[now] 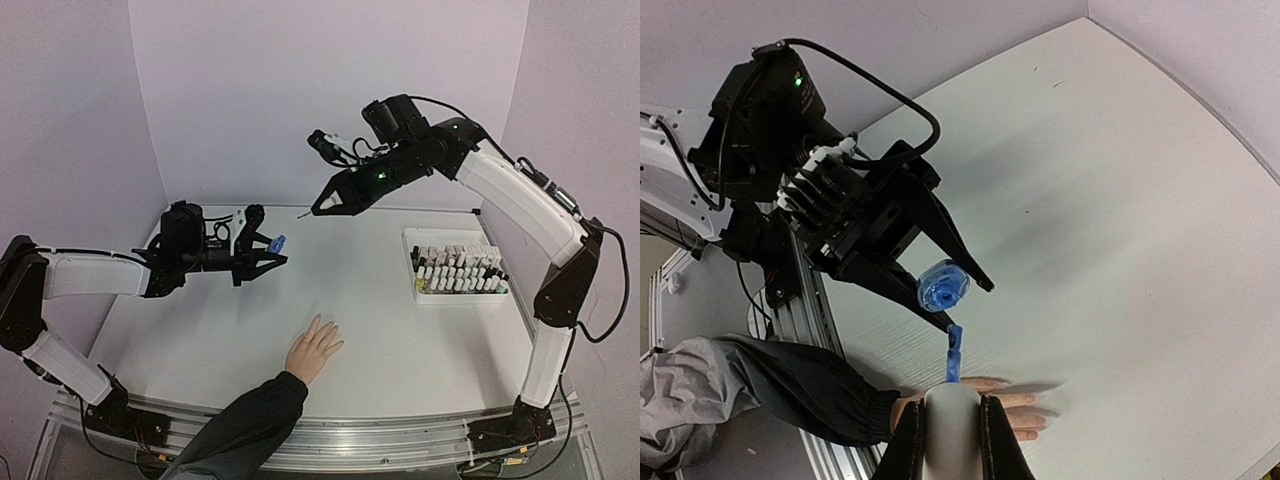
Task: Paint the nails
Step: Remove the excess polish from the bottle rim, then close the cap of the nail polish bottle.
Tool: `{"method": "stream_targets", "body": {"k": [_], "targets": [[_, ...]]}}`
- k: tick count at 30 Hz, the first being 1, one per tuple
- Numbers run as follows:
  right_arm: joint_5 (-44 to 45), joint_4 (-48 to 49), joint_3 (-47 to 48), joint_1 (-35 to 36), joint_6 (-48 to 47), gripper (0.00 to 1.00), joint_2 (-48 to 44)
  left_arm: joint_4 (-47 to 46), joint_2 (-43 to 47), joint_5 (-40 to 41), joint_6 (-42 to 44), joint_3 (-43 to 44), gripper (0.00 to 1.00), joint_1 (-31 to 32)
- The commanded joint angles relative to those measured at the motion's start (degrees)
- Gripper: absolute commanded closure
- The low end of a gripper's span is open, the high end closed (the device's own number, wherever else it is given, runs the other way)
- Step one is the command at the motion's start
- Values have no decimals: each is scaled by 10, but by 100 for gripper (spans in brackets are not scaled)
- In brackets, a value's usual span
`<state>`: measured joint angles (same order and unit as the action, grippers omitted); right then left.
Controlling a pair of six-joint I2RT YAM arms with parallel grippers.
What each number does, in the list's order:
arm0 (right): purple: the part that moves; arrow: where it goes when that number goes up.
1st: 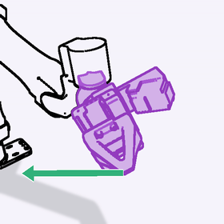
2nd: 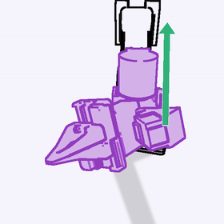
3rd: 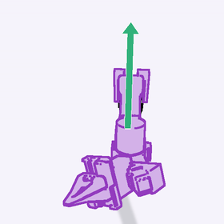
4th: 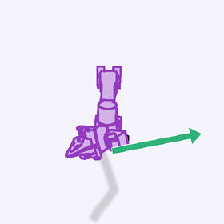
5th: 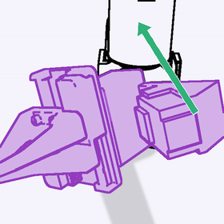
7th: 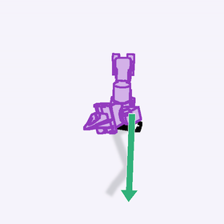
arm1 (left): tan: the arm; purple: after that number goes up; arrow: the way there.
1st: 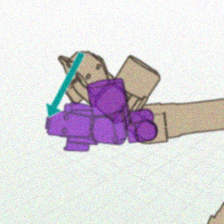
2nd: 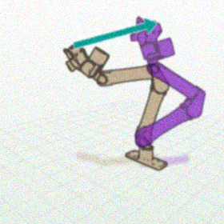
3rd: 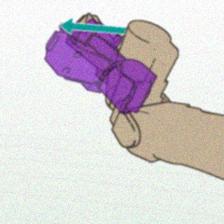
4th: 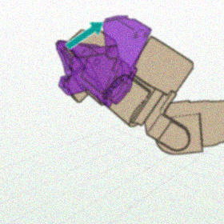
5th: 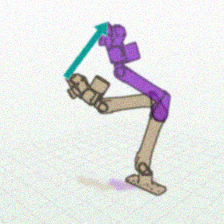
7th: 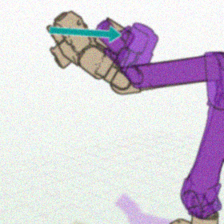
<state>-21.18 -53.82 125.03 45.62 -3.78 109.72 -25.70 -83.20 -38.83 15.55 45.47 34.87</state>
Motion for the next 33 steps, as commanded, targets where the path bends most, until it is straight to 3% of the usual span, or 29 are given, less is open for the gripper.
{"method": "stream_targets", "body": {"k": [1,8,16,33], "targets": [[6,9,25,-2,26,100,13,-102,6,38,-43,-23,100,-1],[36,10,27,-2,58,100,21,-126,14,35,-17,-50,100,0],[-46,7,59,6,71,100,43,-126,22,13,9,-59,100,4],[-67,-39,54,16,61,100,70,-76,14,-13,58,-24,100,9]]}}
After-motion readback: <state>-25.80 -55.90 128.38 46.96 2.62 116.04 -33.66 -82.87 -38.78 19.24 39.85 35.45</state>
